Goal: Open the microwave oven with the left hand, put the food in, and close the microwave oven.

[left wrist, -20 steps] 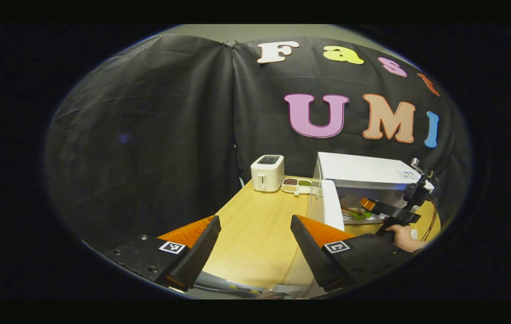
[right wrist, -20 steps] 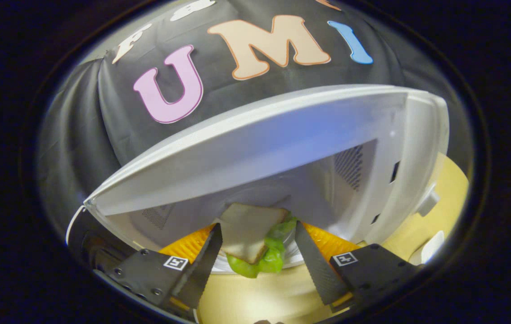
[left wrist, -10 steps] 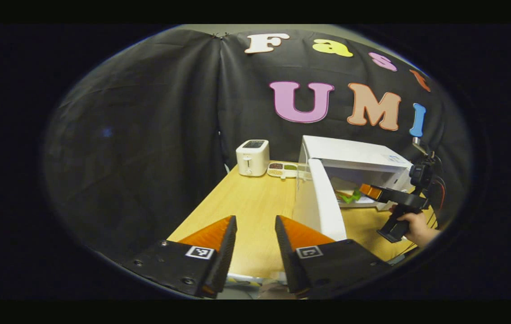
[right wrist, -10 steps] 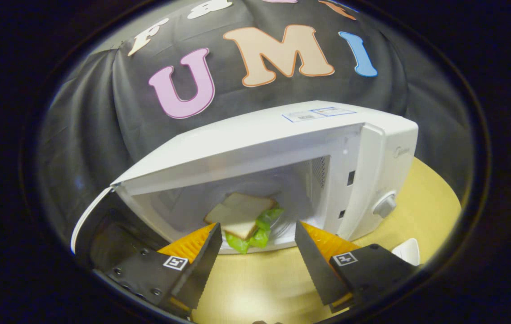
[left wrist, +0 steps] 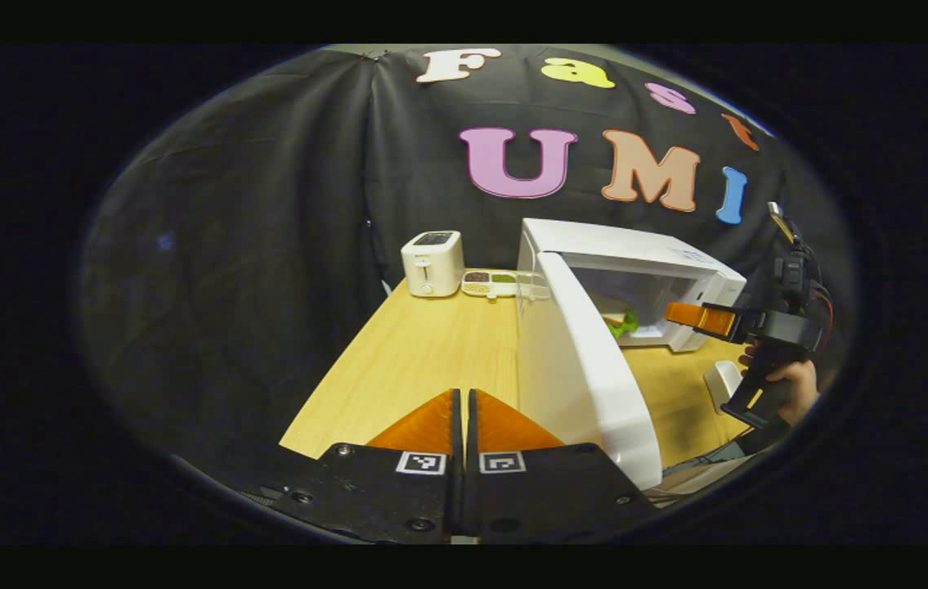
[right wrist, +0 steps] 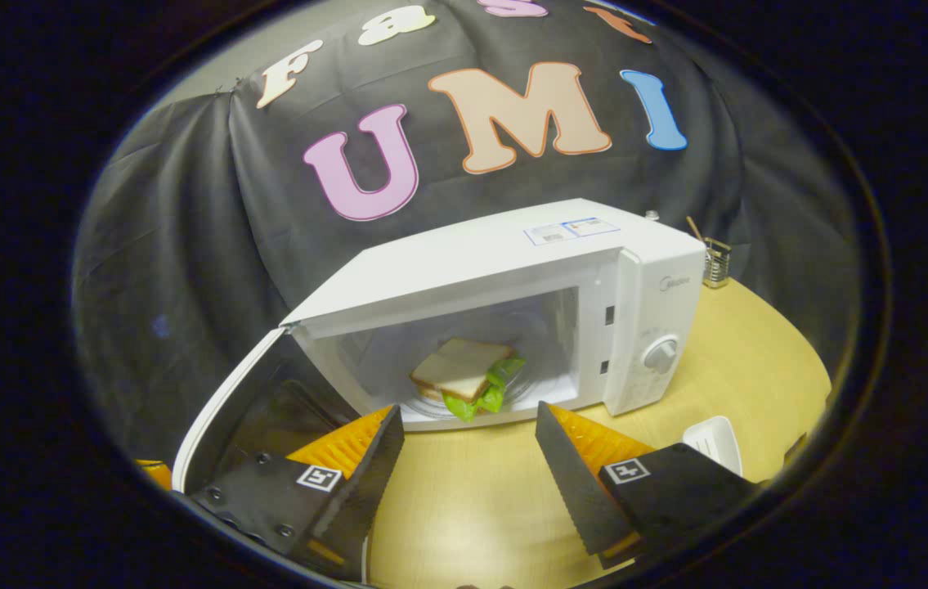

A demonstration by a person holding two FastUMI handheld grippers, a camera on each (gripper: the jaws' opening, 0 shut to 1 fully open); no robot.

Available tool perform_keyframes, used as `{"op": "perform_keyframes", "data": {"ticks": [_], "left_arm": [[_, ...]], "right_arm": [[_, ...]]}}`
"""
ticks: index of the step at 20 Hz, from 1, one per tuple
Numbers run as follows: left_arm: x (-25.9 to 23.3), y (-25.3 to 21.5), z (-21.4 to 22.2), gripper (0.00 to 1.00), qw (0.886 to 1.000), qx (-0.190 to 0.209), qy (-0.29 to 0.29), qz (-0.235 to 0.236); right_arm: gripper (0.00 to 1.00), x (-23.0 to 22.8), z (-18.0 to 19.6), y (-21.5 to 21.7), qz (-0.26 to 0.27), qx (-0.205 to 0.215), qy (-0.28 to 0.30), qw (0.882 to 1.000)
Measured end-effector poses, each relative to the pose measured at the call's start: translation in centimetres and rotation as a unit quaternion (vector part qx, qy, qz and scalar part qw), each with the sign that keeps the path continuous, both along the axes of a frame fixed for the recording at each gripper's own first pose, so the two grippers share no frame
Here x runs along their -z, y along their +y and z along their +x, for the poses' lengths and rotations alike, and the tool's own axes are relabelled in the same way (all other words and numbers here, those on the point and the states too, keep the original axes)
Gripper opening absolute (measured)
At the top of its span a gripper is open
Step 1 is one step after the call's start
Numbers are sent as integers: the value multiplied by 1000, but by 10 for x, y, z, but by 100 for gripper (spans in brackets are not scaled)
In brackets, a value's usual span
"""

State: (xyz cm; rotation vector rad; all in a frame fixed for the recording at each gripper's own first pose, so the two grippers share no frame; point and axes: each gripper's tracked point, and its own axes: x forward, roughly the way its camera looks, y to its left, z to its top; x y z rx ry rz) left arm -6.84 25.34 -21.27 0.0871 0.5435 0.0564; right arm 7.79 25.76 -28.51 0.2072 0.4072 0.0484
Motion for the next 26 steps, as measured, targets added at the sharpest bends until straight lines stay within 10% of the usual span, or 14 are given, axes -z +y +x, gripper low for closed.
{"op": "perform_keyframes", "data": {"ticks": [16,26], "left_arm": [[21,-51,-1,2,990,129,20,-56],[12,-117,19,1,993,111,3,-46]], "right_arm": [[92,-48,-70,-82,-14,148,-43,988],[100,-64,-70,-145,-30,131,-46,990]]}}
